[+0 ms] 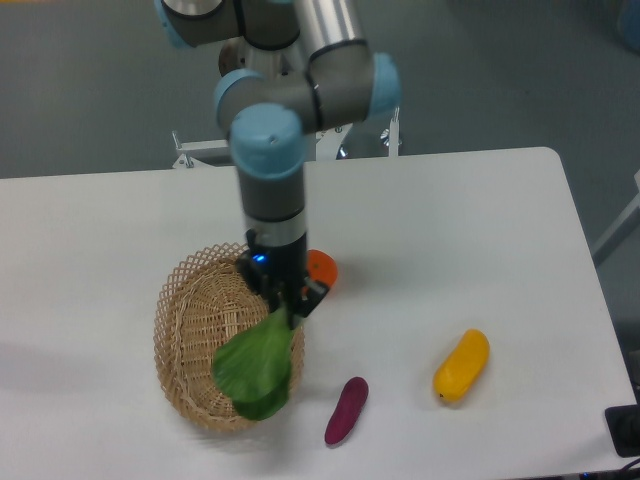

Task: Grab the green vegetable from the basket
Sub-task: 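Lift the bok choy out of the basket and carry it sideways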

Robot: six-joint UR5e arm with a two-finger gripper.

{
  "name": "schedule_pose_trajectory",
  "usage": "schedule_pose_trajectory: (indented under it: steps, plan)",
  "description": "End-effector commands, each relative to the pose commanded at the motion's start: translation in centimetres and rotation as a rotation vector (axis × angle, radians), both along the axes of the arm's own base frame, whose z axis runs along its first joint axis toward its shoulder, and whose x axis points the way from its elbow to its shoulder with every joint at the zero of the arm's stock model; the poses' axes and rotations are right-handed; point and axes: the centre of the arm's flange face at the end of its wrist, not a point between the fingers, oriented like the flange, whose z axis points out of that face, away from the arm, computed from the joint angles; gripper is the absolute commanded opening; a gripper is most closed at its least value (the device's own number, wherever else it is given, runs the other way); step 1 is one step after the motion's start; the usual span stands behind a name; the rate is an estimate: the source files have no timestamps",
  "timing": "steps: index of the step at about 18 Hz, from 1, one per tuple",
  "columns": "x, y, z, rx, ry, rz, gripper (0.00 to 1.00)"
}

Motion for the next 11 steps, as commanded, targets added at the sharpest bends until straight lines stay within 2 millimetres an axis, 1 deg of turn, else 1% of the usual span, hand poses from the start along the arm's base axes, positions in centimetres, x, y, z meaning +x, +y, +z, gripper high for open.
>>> schedule_pose_trajectory:
  steps: [2, 3, 4, 7, 11]
  plan:
    - [-2.1, -2.4, 1.2, -0.013, 0.016, -0.026, 0.36]
    - [-3.4, -3.6, 1.3, -0.027, 0.020, -0.036, 0.36]
    - [-4.6, -5.0, 1.8, -0.036, 0.027, -0.041, 0.36]
    - [-7.8, -8.1, 2.0, -0.062, 0.041, -0.065, 0.36]
    - [-11.2, -11.8, 2.0, -0.084, 0.077, -0.103, 0.36]
